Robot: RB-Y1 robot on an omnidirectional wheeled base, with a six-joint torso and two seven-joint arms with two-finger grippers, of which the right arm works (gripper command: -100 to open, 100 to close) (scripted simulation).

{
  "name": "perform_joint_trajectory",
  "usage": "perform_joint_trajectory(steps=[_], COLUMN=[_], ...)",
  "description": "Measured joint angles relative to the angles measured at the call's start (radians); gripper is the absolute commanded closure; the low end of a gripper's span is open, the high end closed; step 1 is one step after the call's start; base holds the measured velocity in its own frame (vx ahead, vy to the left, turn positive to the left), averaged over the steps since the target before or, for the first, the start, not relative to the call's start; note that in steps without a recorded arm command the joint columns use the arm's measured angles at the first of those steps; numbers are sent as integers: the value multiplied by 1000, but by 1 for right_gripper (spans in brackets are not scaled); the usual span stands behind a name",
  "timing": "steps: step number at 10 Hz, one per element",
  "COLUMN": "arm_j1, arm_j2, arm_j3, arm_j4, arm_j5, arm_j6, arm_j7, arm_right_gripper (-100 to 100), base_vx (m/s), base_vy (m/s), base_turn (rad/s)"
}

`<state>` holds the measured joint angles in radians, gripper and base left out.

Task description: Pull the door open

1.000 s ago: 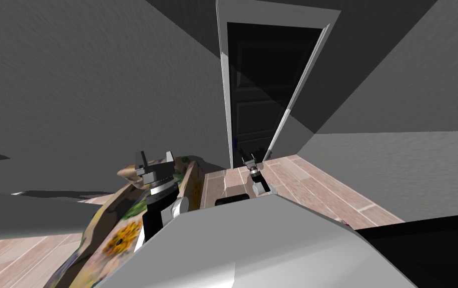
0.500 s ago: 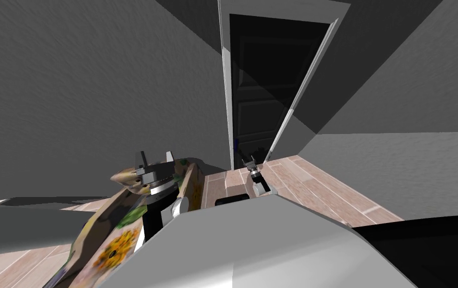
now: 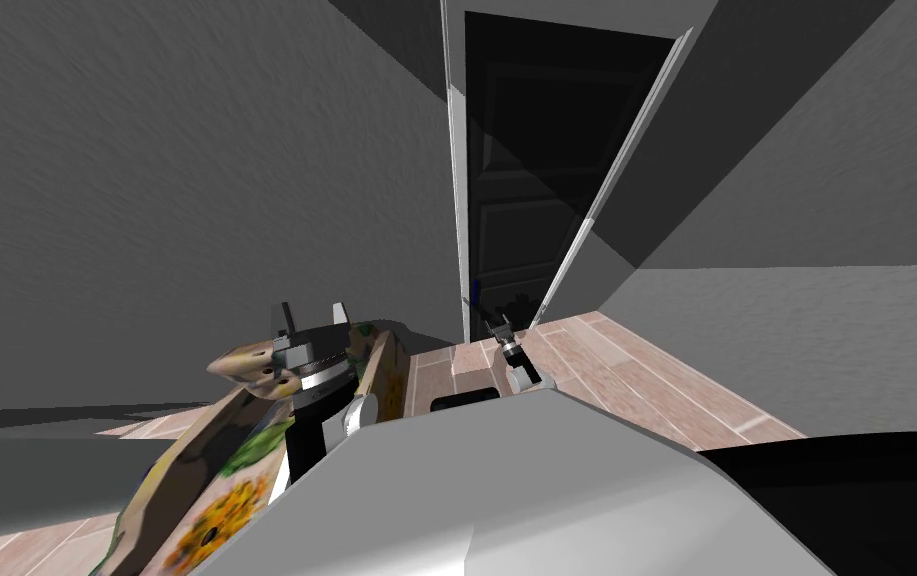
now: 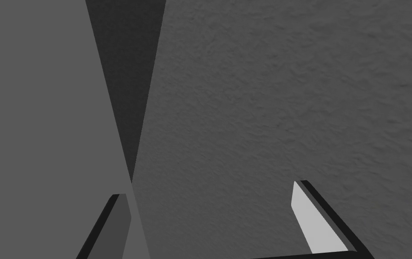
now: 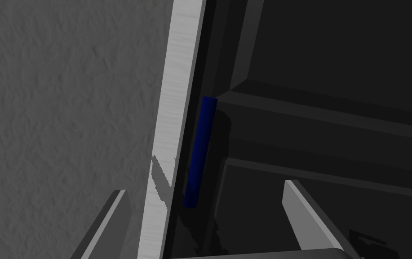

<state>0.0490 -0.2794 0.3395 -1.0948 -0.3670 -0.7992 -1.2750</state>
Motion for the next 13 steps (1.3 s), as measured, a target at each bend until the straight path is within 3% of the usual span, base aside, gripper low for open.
perform_joint_trajectory(steps=[13], arm_j1=[-90], arm_j2=[-48], arm_j3=[65], arm_j4=[242], arm_j5=[-53], arm_j6=[-40], arm_j7=[-226], arm_right_gripper=[-100], base_vx=[93], base_vy=[38], base_turn=[-18])
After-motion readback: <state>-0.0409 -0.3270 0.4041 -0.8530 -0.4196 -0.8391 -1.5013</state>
